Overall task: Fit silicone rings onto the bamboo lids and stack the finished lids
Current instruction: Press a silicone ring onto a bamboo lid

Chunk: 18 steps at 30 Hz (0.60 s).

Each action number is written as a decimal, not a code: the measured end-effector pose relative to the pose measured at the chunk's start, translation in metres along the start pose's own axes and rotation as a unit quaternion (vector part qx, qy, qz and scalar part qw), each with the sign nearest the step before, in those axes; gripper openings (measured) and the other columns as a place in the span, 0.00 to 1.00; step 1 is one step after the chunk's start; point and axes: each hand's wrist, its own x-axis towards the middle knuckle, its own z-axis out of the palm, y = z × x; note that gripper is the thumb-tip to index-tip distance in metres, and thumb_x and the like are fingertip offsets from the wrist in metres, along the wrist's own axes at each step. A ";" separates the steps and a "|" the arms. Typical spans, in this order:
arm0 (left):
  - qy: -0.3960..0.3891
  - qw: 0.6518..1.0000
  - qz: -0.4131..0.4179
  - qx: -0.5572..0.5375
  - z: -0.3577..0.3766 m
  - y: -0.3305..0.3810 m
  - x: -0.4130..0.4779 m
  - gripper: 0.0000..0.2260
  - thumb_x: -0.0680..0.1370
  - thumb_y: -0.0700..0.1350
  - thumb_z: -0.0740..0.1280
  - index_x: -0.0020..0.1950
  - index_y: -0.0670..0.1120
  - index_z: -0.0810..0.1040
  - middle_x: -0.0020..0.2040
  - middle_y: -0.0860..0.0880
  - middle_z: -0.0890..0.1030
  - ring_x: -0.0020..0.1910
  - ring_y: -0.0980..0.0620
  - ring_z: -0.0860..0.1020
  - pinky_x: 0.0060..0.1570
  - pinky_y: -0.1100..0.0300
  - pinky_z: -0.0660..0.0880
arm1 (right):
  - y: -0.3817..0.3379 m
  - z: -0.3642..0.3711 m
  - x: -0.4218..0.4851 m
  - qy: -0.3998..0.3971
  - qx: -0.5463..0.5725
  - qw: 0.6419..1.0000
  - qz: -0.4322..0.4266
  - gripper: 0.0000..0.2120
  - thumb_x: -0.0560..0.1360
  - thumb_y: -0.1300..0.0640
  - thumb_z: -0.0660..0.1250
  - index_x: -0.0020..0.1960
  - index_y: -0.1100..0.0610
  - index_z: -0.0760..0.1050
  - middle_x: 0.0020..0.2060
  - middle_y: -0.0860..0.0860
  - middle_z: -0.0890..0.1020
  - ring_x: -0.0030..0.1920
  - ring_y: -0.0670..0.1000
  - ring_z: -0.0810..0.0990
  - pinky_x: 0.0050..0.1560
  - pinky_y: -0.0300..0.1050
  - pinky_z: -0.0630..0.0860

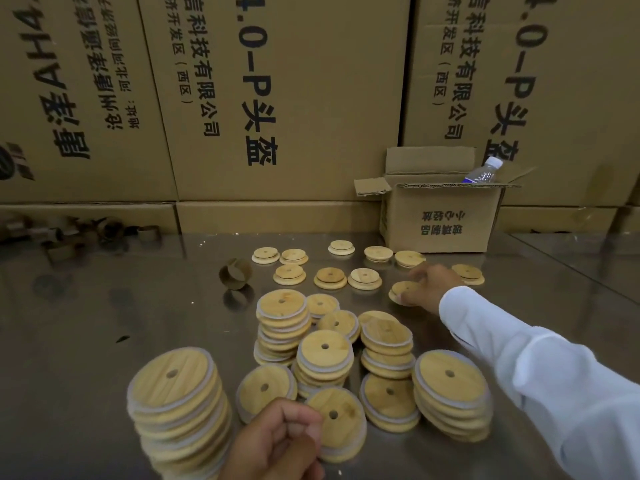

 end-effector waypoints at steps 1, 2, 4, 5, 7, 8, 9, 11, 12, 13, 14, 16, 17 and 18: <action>0.001 1.000 0.002 0.011 0.000 0.001 -0.001 0.07 0.70 0.31 0.70 0.33 0.38 0.80 0.27 0.39 0.76 0.23 0.48 0.73 0.22 0.65 0.69 | -0.003 -0.007 -0.008 0.014 0.022 1.000 -0.013 0.28 0.66 0.49 0.74 0.63 0.52 0.71 0.56 0.53 0.77 0.53 0.54 0.76 0.51 0.46 0.74; 0.002 1.000 0.004 0.019 0.001 0.004 -0.003 0.05 0.71 0.31 0.69 0.35 0.38 0.79 0.27 0.39 0.76 0.23 0.49 0.73 0.22 0.64 0.69 | -0.007 -0.015 -0.018 0.027 0.044 0.998 -0.031 0.27 0.66 0.50 0.75 0.62 0.52 0.71 0.55 0.53 0.77 0.51 0.54 0.75 0.49 0.44 0.72; 0.005 1.000 0.016 0.023 0.003 0.007 -0.006 0.02 0.72 0.32 0.68 0.40 0.36 0.78 0.27 0.42 0.76 0.23 0.50 0.74 0.22 0.64 0.69 | -0.018 -0.033 -0.043 0.052 0.079 0.992 -0.087 0.25 0.66 0.52 0.75 0.61 0.52 0.73 0.54 0.52 0.76 0.50 0.52 0.74 0.47 0.41 0.69; 0.008 0.999 0.024 0.019 0.004 0.008 -0.007 0.02 0.73 0.32 0.67 0.41 0.36 0.77 0.26 0.43 0.76 0.22 0.51 0.73 0.21 0.64 0.69 | -0.024 -0.041 -0.060 0.071 0.089 0.986 -0.123 0.23 0.66 0.53 0.75 0.59 0.51 0.74 0.53 0.51 0.75 0.50 0.51 0.74 0.48 0.41 0.68; 0.016 0.999 0.036 0.007 0.005 0.009 -0.010 0.05 0.75 0.29 0.63 0.41 0.35 0.75 0.25 0.44 0.75 0.21 0.52 0.73 0.21 0.64 0.69 | -0.033 -0.052 -0.098 0.119 0.112 0.967 -0.194 0.20 0.65 0.53 0.75 0.55 0.48 0.74 0.52 0.48 0.74 0.51 0.48 0.73 0.48 0.37 0.67; 0.022 0.999 0.040 -0.001 0.005 0.009 -0.012 0.07 0.76 0.28 0.61 0.40 0.35 0.74 0.24 0.45 0.75 0.21 0.53 0.72 0.20 0.64 0.68 | -0.036 -0.055 -0.120 0.135 0.129 0.956 -0.225 0.19 0.65 0.52 0.74 0.54 0.46 0.74 0.52 0.47 0.73 0.52 0.46 0.73 0.48 0.34 0.66; 0.030 0.999 0.043 -0.009 0.006 0.009 -0.013 0.08 0.76 0.29 0.60 0.40 0.36 0.74 0.24 0.46 0.74 0.20 0.54 0.72 0.20 0.65 0.68 | -0.037 -0.054 -0.142 0.143 0.148 0.946 -0.252 0.19 0.65 0.51 0.74 0.53 0.45 0.73 0.52 0.45 0.73 0.52 0.44 0.72 0.48 0.31 0.66; 0.043 0.998 0.043 -0.026 0.008 0.009 -0.014 0.09 0.78 0.33 0.58 0.40 0.38 0.74 0.23 0.48 0.74 0.20 0.54 0.72 0.20 0.66 0.68 | -0.038 -0.044 -0.186 0.149 0.169 0.925 -0.305 0.20 0.64 0.48 0.73 0.54 0.45 0.73 0.51 0.44 0.73 0.53 0.42 0.72 0.51 0.30 0.67; 0.047 0.997 0.040 -0.037 0.009 0.010 -0.015 0.10 0.79 0.37 0.57 0.41 0.38 0.74 0.23 0.48 0.74 0.20 0.54 0.72 0.20 0.66 0.68 | -0.037 -0.035 -0.205 0.150 0.166 0.917 -0.330 0.20 0.64 0.48 0.73 0.55 0.46 0.73 0.52 0.44 0.74 0.54 0.42 0.72 0.53 0.31 0.68; 0.047 0.997 0.035 -0.047 0.010 0.010 -0.014 0.12 0.80 0.42 0.55 0.42 0.39 0.75 0.23 0.48 0.75 0.20 0.54 0.73 0.20 0.65 0.69 | -0.036 -0.023 -0.221 0.148 0.157 0.911 -0.351 0.22 0.64 0.48 0.73 0.56 0.47 0.73 0.52 0.43 0.74 0.55 0.41 0.72 0.54 0.31 0.68; 0.040 0.997 0.030 -0.056 0.009 0.011 -0.014 0.15 0.80 0.47 0.54 0.43 0.40 0.75 0.24 0.48 0.76 0.21 0.53 0.74 0.21 0.65 0.70 | -0.036 -0.012 -0.235 0.142 0.147 0.907 -0.368 0.23 0.63 0.48 0.73 0.57 0.47 0.73 0.53 0.43 0.74 0.56 0.41 0.71 0.56 0.30 0.66; 0.010 0.998 0.021 -0.059 0.007 0.011 -0.014 0.20 0.76 0.56 0.54 0.43 0.42 0.78 0.29 0.46 0.80 0.26 0.52 0.78 0.23 0.63 0.74 | -0.036 0.010 -0.253 0.120 0.134 0.901 -0.394 0.24 0.63 0.49 0.73 0.58 0.49 0.73 0.54 0.42 0.73 0.57 0.40 0.70 0.58 0.27 0.63; -0.008 0.998 0.019 -0.053 0.005 0.011 -0.014 0.21 0.72 0.58 0.55 0.43 0.43 0.79 0.32 0.46 0.82 0.29 0.52 0.80 0.26 0.61 0.76 | -0.036 0.020 -0.258 0.107 0.132 0.900 -0.401 0.25 0.64 0.50 0.73 0.59 0.50 0.73 0.54 0.43 0.73 0.58 0.40 0.69 0.58 0.28 0.63; -0.022 0.998 0.020 -0.047 0.004 0.011 -0.015 0.20 0.69 0.58 0.57 0.42 0.44 0.80 0.34 0.45 0.83 0.32 0.51 0.81 0.27 0.61 0.77 | -0.035 0.027 -0.261 0.099 0.132 0.900 -0.404 0.25 0.64 0.50 0.73 0.59 0.51 0.73 0.54 0.44 0.73 0.58 0.41 0.68 0.59 0.28 0.62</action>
